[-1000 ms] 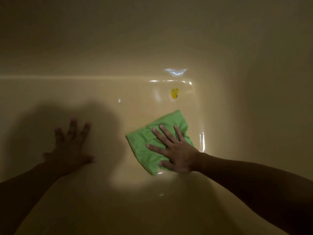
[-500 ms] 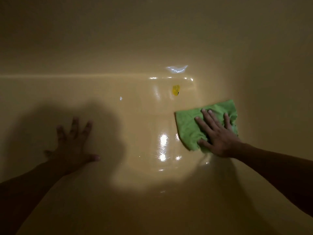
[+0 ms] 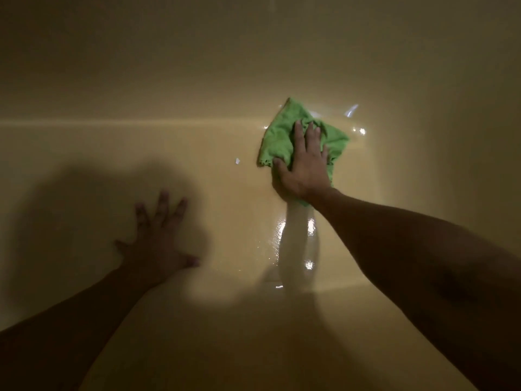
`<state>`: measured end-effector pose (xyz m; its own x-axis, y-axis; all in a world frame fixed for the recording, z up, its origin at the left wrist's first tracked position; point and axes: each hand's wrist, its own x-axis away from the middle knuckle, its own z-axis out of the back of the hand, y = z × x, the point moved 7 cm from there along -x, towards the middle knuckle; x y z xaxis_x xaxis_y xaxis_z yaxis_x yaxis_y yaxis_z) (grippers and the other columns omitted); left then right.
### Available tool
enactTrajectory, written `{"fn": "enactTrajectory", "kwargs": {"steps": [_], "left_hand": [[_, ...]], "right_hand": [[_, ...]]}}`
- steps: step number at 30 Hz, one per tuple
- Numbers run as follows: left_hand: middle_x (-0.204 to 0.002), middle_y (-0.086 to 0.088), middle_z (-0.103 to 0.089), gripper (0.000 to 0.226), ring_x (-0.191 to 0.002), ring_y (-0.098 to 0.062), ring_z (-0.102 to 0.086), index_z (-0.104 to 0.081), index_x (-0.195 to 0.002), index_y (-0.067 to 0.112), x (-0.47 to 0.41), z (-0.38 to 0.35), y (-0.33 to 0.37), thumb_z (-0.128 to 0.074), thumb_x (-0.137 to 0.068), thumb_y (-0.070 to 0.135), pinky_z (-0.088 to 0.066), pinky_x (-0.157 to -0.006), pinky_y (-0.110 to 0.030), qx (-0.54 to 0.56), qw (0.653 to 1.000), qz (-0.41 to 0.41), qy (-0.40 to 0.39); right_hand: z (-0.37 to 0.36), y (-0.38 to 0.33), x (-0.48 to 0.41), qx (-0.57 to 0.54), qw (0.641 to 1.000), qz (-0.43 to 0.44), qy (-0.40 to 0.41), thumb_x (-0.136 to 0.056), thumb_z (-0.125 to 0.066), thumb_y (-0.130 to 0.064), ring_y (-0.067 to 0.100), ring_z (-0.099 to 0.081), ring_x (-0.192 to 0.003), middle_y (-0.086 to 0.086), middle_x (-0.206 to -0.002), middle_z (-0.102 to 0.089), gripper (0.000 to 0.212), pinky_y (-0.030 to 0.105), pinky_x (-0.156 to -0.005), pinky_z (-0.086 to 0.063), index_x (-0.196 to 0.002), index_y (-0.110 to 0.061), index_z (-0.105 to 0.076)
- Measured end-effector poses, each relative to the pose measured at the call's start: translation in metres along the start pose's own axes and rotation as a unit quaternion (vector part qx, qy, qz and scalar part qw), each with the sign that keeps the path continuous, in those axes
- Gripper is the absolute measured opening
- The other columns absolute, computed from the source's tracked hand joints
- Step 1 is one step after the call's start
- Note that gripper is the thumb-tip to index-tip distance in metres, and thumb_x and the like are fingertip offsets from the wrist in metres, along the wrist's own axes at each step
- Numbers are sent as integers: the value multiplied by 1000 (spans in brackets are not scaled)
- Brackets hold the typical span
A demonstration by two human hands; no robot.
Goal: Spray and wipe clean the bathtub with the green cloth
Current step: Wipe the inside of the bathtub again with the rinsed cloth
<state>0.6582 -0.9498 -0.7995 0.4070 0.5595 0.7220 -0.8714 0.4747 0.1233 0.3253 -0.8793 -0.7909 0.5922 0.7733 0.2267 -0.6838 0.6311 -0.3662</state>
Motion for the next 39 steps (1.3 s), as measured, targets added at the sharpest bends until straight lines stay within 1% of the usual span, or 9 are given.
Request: {"fn": "enactTrajectory", "kwargs": {"steps": [4, 8, 11, 17, 21, 26, 31, 34, 39], "left_hand": [[-162, 23, 36, 139, -157, -25, 22, 12, -162, 42, 4, 9, -15, -91, -68, 51, -28, -107, -80, 17, 1000, -17, -4], [-163, 19, 36, 140, -157, -15, 22, 13, -162, 41, 8, 8, -39, -91, -68, 52, -29, -108, -78, 8, 1000, -14, 6], [-154, 23, 46, 140, -156, -14, 24, 16, -159, 46, 14, 1, -56, -90, -68, 54, -29, -104, -81, 24, 1000, 0, 8], [-155, 24, 45, 137, -156, -18, 25, 20, -156, 51, 25, -2, -75, -86, -70, 60, -26, -105, -83, 24, 1000, -1, -17], [-153, 24, 48, 137, -155, -19, 28, 23, -154, 53, 27, -1, -76, -86, -71, 59, -26, -105, -84, 28, 999, -6, -31], [-155, 23, 46, 137, -155, -21, 28, 26, -153, 53, 27, 0, -77, -85, -71, 62, -25, -104, -85, 21, 999, -14, -38], [-150, 28, 51, 141, -154, -23, 31, 35, -142, 58, 19, 4, -91, -84, -66, 69, -25, -102, -87, -1, 999, -16, -37], [-150, 28, 50, 144, -154, -24, 31, 35, -140, 59, 15, 6, -99, -85, -61, 72, -22, -103, -87, 1, 999, -2, -33], [-149, 30, 51, 145, -153, -29, 32, 32, -143, 60, 8, 13, -113, -86, -60, 70, -21, -103, -88, 13, 999, 3, -34]], "right_hand": [[-20, -43, 21, -47, 997, 49, -24, -93, -47, -30, 30, -1, -158, 16, -170, -11, 78, 55, -126, -5, -163, -18, -16], [-47, -95, 63, -138, 982, 121, -55, -89, -45, -17, 27, -15, -157, 18, -165, -28, 68, 49, -127, -10, -157, -15, -37], [-59, -119, 96, -212, 967, 117, -81, -95, -47, -4, 23, -22, -155, 17, -160, -37, 57, 43, -128, -13, -151, -14, -46], [-41, -81, 153, -238, 963, 54, -115, -105, -44, -12, 19, -36, -147, 6, -157, -44, 49, 21, -119, -23, -150, -32, -44], [-12, 3, 178, -195, 978, -50, -48, -99, -35, -38, 25, -41, -145, 5, -157, -45, 54, 37, -121, -31, -153, -35, -37], [25, 79, 154, -144, 976, -163, -10, -107, -38, -27, 35, -36, -147, 11, -163, -35, 53, 45, -120, -28, -159, -32, -30], [20, 73, 80, -92, 986, -139, -1, -105, -42, -28, 24, 0, -158, 3, -171, -7, 62, 65, -122, -7, -162, -34, -18], [9, 30, 37, -68, 990, -122, -7, -105, -46, -31, 26, 6, -158, 3, -172, 0, 67, 66, -121, 0, -163, -32, -13], [-28, -67, 0, -38, 998, 0, -51, -103, -49, -31, 26, 10, -157, 4, -172, 3, 69, 64, -121, 5, -162, -34, -14]]}}
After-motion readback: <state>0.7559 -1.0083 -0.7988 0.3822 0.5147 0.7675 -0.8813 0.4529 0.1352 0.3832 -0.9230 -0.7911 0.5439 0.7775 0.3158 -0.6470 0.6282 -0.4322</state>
